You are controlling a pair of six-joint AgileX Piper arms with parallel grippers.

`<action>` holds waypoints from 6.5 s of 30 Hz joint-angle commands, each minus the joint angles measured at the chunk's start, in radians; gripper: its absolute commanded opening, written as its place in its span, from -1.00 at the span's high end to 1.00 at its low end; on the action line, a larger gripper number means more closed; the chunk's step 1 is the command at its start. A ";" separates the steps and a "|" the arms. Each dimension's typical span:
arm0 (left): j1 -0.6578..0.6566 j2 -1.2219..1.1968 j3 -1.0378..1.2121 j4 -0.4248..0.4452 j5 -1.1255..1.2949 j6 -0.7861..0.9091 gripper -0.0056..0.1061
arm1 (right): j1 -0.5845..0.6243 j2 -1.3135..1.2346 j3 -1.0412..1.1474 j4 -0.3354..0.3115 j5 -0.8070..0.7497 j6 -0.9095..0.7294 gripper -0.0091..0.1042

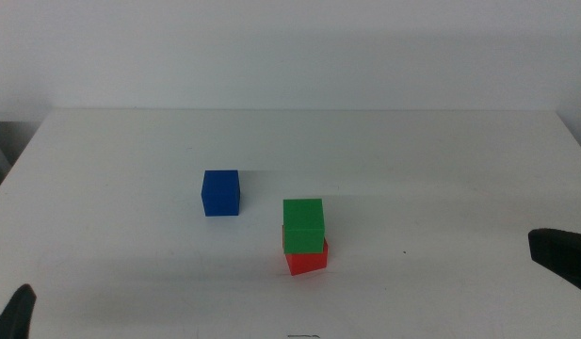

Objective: Stack red cubes first, then green, then blue cubes in a specific spot.

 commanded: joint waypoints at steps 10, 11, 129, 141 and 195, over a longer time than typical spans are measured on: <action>-0.002 0.376 -0.211 -0.070 -0.011 -0.092 -0.77 | -0.006 0.001 -0.025 -0.016 -0.065 -0.012 -0.65; -0.002 0.453 -0.284 -0.071 0.058 -0.092 -0.77 | -0.006 0.001 -0.025 -0.016 -0.065 -0.012 -0.65; -0.700 1.883 -1.817 0.024 1.191 -0.689 0.79 | -0.006 0.001 -0.025 -0.023 -0.065 -0.012 -0.65; -0.700 1.896 -1.816 0.031 1.191 -0.681 0.68 | -0.006 0.001 -0.025 -0.023 -0.065 -0.012 -0.65; -0.083 0.488 -0.762 0.019 0.562 -0.055 -0.73 | -0.006 0.005 -0.025 -0.042 -0.065 -0.012 -0.65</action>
